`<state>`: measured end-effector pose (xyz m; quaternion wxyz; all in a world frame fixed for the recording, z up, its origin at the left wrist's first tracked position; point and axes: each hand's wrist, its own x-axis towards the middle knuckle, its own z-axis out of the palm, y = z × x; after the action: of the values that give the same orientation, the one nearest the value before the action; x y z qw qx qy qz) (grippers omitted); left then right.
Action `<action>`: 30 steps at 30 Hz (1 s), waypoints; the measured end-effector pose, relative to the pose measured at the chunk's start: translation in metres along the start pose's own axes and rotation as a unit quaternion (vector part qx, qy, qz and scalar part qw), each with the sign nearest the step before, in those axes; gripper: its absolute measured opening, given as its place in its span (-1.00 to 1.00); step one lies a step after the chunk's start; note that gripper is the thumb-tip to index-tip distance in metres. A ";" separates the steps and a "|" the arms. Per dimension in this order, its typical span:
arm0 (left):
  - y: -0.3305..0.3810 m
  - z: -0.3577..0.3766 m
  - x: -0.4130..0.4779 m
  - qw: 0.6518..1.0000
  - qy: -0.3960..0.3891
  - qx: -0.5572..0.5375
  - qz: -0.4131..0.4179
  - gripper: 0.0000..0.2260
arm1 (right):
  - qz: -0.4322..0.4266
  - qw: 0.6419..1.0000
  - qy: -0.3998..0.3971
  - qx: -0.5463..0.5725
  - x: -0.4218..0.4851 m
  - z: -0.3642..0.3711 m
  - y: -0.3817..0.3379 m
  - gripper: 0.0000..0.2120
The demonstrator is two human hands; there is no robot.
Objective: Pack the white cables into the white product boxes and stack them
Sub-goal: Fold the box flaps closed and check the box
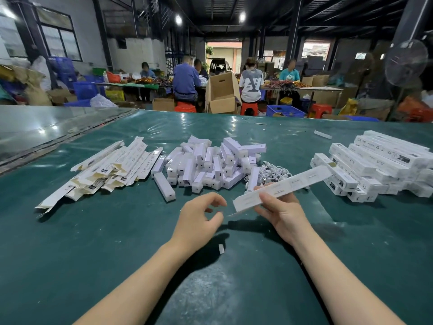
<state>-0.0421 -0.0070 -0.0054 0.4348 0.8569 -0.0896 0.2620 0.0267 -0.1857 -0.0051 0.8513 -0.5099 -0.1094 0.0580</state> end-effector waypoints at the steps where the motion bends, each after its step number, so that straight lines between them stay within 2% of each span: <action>1: 0.001 0.002 -0.001 1.000 -0.015 0.004 0.011 -0.69 | 0.011 1.000 -0.023 0.001 -0.001 0.002 0.000 -0.78; 5: 0.002 0.005 0.000 0.999 -0.011 -0.012 0.033 -0.79 | 0.037 0.997 -0.061 0.016 -0.004 0.008 0.004 -0.75; 9: 0.003 0.004 0.004 0.987 0.016 -0.136 -0.084 -0.85 | 0.061 0.994 -0.068 0.053 -0.004 0.006 0.004 -0.73; 13: 0.000 -0.002 0.009 0.960 -0.009 -0.224 -0.167 -0.89 | 0.068 0.993 -0.088 0.046 -0.005 0.007 0.005 -0.66; 18: 0.001 -0.001 0.009 0.954 -0.043 -0.249 -0.162 -0.89 | 0.056 0.992 -0.087 0.067 -0.006 0.007 0.005 -0.65; 22: 0.003 -0.004 0.008 0.946 -0.041 -0.271 -0.170 -0.87 | 0.069 0.987 -0.115 0.085 -0.006 0.007 0.004 -0.65; 27: 0.007 0.000 0.007 0.917 -0.008 -0.340 -0.210 -0.90 | 0.081 0.981 -0.149 0.096 -0.007 0.008 0.004 -0.63; 30: 0.010 0.007 0.004 0.896 -0.019 -0.374 -0.238 -0.94 | 0.077 0.979 -0.160 0.097 -0.007 0.007 0.003 -0.65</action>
<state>-0.0399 -0.0178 0.0005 0.7705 0.6319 0.0172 0.0817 0.0182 -0.1804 -0.0053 0.8611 -0.4158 -0.1990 0.2144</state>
